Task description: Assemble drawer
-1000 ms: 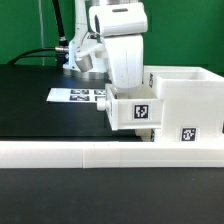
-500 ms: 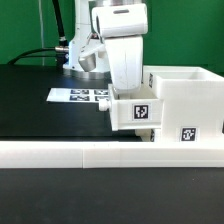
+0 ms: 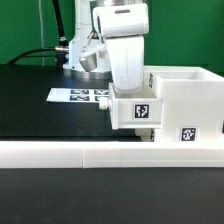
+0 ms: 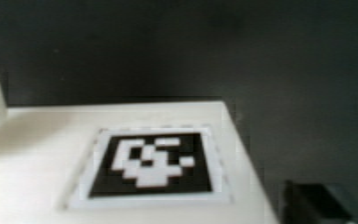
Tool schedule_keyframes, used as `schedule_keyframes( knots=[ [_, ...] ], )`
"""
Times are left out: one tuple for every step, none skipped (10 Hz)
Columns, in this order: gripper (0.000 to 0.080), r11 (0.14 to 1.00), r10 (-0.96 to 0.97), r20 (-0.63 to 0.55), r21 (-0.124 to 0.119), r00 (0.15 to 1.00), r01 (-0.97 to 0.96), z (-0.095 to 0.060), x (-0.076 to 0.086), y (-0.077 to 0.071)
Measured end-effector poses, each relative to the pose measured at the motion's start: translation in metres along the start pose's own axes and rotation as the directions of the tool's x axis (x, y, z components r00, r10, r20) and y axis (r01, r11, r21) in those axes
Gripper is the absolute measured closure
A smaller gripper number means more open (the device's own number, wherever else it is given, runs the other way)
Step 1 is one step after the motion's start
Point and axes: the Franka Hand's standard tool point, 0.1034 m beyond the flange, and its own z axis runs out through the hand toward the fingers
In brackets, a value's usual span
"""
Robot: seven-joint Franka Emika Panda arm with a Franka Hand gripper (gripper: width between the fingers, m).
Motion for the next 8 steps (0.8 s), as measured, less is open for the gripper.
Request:
schedule_keyframes(
  knots=[
    [0.0207,1.000,0.000,0.000,0.000,1.000,0.000,0.000,0.000,0.000],
    [0.0162,1.000,-0.001,0.003,-0.002,1.000,0.001,-0.003,0.000,0.001],
    [0.0153,1.000,-0.004,0.015,0.002,1.000,0.004,-0.013,-0.003,0.001],
    [0.0153,1.000,-0.006,0.033,0.003,0.999,0.006,-0.029,-0.007,0.003],
    [0.0153,1.000,-0.010,0.049,0.003,0.999,0.010,-0.044,-0.010,0.006],
    [0.0151,1.000,-0.009,0.060,-0.003,0.998,0.009,-0.057,-0.013,0.010],
    [0.0151,1.000,-0.007,0.071,0.001,0.997,0.007,-0.067,-0.019,0.013],
    [0.0151,1.000,-0.009,0.076,0.001,0.997,0.009,-0.075,-0.029,0.016]
  ],
)
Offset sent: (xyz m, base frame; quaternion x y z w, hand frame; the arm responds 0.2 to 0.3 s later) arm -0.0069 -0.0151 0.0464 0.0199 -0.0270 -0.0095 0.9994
